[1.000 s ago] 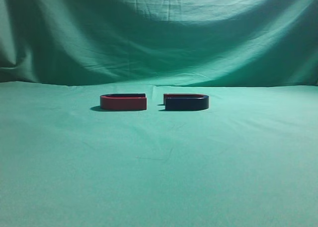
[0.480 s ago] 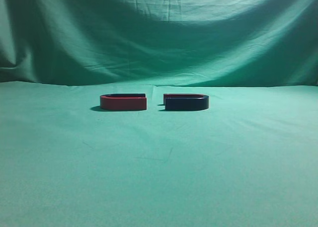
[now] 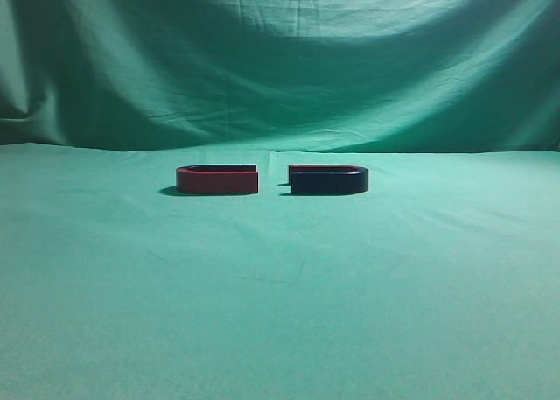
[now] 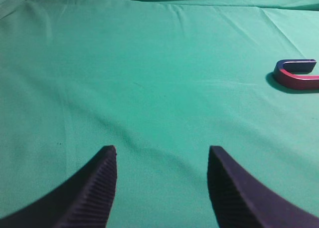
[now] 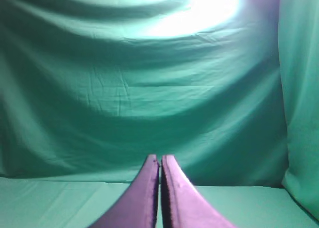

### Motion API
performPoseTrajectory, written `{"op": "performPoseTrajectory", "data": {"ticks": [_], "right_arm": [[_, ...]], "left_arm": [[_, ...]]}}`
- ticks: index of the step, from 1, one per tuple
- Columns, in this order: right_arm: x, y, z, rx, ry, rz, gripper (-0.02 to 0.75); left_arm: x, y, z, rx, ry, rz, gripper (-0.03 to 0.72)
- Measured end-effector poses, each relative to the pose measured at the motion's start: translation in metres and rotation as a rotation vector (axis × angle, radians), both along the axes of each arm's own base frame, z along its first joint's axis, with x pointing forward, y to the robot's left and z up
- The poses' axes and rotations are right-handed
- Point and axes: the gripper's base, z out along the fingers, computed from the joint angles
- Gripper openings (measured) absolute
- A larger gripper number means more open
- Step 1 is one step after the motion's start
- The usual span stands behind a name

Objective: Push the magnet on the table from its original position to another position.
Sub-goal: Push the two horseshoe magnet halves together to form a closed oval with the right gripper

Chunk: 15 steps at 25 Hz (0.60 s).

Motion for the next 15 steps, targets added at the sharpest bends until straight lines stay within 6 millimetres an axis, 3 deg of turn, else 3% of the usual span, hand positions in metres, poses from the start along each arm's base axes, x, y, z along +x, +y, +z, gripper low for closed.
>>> {"op": "performPoseTrajectory", "data": {"ticks": [4, 7, 9, 15], "right_arm": [[0.001, -0.001, 0.014, 0.002, 0.055, -0.011, 0.000], [0.010, -0.002, 0.033, -0.013, 0.221, -0.033, 0.000], [0.021, -0.002, 0.044, -0.026, 0.360, -0.049, 0.000], [0.068, 0.001, 0.045, -0.064, 0.846, -0.085, 0.000]], "left_arm": [[0.000, 0.000, 0.000, 0.000, 0.000, 0.000, 0.372], [0.000, 0.000, 0.000, 0.000, 0.000, 0.000, 0.372], [0.000, 0.000, 0.000, 0.000, 0.000, 0.000, 0.372], [0.000, 0.000, 0.000, 0.000, 0.000, 0.000, 0.372]]}}
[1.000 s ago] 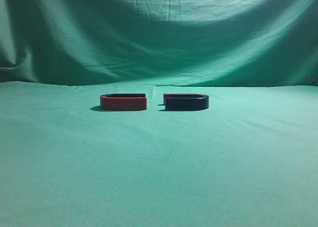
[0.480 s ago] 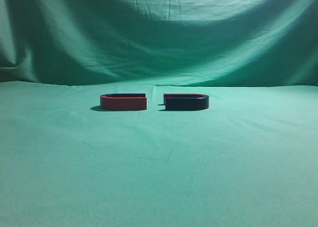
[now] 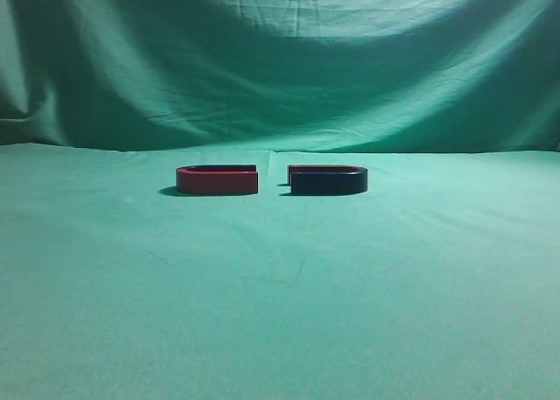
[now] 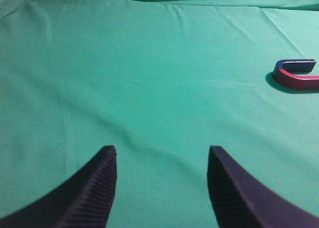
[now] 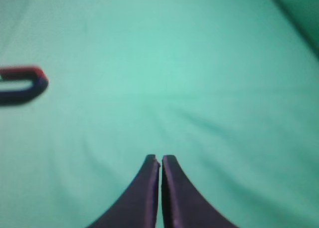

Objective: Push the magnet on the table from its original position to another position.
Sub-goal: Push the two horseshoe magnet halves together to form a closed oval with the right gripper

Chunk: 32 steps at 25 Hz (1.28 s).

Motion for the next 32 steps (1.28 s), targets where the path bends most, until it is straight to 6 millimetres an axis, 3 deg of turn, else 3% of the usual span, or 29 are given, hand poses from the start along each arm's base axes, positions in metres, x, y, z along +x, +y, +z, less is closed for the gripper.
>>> {"op": "performPoseTrajectory", "data": {"ticks": [3, 9, 16, 27, 32], "right_arm": [[0.020, 0.007, 0.000, 0.055, 0.163, -0.002, 0.000], [0.055, 0.034, 0.007, 0.027, 0.373, 0.170, 0.000], [0.119, 0.063, 0.009, 0.033, 0.643, 0.241, 0.000], [0.213, 0.135, -0.016, 0.020, 0.733, 0.301, 0.000], [0.253, 0.151, -0.040, 0.000, 0.776, 0.257, 0.000]], "left_arm": [[0.000, 0.000, 0.000, 0.000, 0.000, 0.000, 0.372], [0.000, 0.000, 0.000, 0.000, 0.000, 0.000, 0.372], [0.000, 0.000, 0.000, 0.000, 0.000, 0.000, 0.372], [0.000, 0.000, 0.000, 0.000, 0.000, 0.000, 0.372], [0.000, 0.000, 0.000, 0.000, 0.000, 0.000, 0.372]]}}
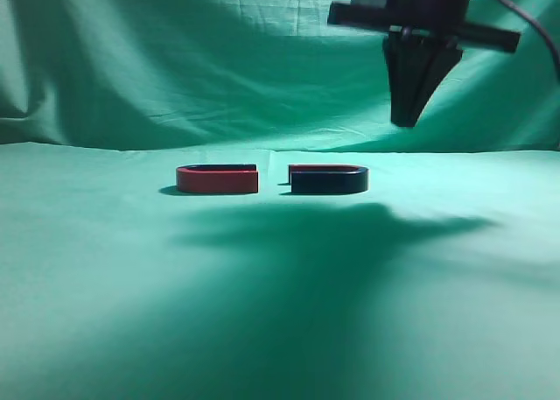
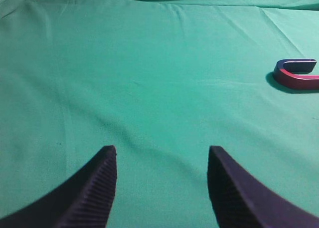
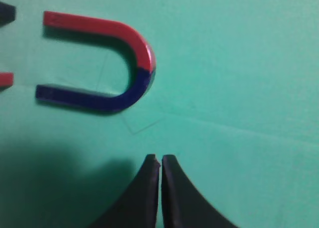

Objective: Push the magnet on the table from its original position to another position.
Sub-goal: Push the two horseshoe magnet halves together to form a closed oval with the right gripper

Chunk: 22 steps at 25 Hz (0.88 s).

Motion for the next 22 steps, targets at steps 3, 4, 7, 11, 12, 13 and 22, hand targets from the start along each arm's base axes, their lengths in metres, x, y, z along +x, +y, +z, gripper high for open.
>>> {"op": "performPoseTrajectory", "data": {"ticks": [3, 4, 7, 11, 12, 13, 22], "right_arm": [[0.018, 0.005, -0.016, -0.029, 0.030, -0.010, 0.000], [0.023, 0.007, -0.021, -0.038, 0.036, -0.012, 0.000], [0.036, 0.011, -0.031, -0.049, 0.035, -0.019, 0.000], [0.046, 0.015, -0.043, -0.054, 0.040, -0.020, 0.000], [0.048, 0.015, -0.046, -0.056, 0.043, -0.022, 0.000], [0.049, 0.015, -0.050, -0.060, 0.047, -0.025, 0.000], [0.055, 0.017, -0.062, -0.063, 0.031, -0.052, 0.000]], "left_arm": [[0.000, 0.000, 0.000, 0.000, 0.000, 0.000, 0.372], [0.000, 0.000, 0.000, 0.000, 0.000, 0.000, 0.372], [0.000, 0.000, 0.000, 0.000, 0.000, 0.000, 0.372], [0.000, 0.000, 0.000, 0.000, 0.000, 0.000, 0.372], [0.000, 0.000, 0.000, 0.000, 0.000, 0.000, 0.372], [0.000, 0.000, 0.000, 0.000, 0.000, 0.000, 0.372], [0.000, 0.000, 0.000, 0.000, 0.000, 0.000, 0.372]]}}
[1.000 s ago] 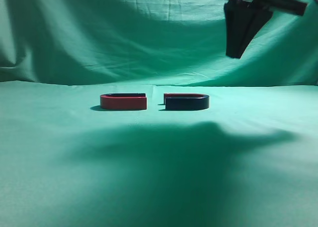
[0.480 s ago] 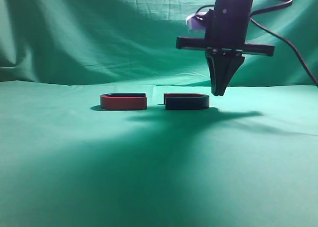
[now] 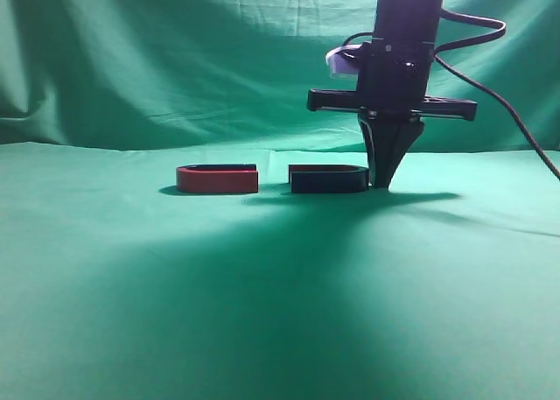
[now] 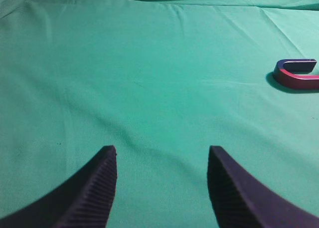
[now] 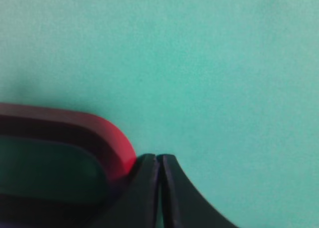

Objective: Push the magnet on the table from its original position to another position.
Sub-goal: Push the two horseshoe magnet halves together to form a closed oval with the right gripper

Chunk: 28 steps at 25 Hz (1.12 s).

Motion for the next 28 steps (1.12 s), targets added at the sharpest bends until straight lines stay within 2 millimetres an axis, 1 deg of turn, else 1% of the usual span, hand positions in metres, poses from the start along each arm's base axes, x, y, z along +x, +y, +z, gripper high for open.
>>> {"op": "performPoseTrajectory", "data": {"ticks": [14, 19, 24, 26, 28], "right_arm": [[0.002, 0.009, 0.002, 0.114, -0.013, -0.050, 0.000], [0.002, 0.015, 0.003, 0.176, -0.023, -0.019, 0.000], [0.003, 0.016, 0.004, 0.185, -0.033, -0.009, 0.000], [0.003, 0.016, 0.006, 0.178, -0.021, -0.001, 0.000], [0.003, 0.016, 0.014, 0.162, -0.008, 0.015, 0.000]], "left_arm": [[0.000, 0.000, 0.000, 0.000, 0.000, 0.000, 0.372], [0.000, 0.000, 0.000, 0.000, 0.000, 0.000, 0.372], [0.000, 0.000, 0.000, 0.000, 0.000, 0.000, 0.372], [0.000, 0.000, 0.000, 0.000, 0.000, 0.000, 0.372], [0.000, 0.000, 0.000, 0.000, 0.000, 0.000, 0.372]]}}
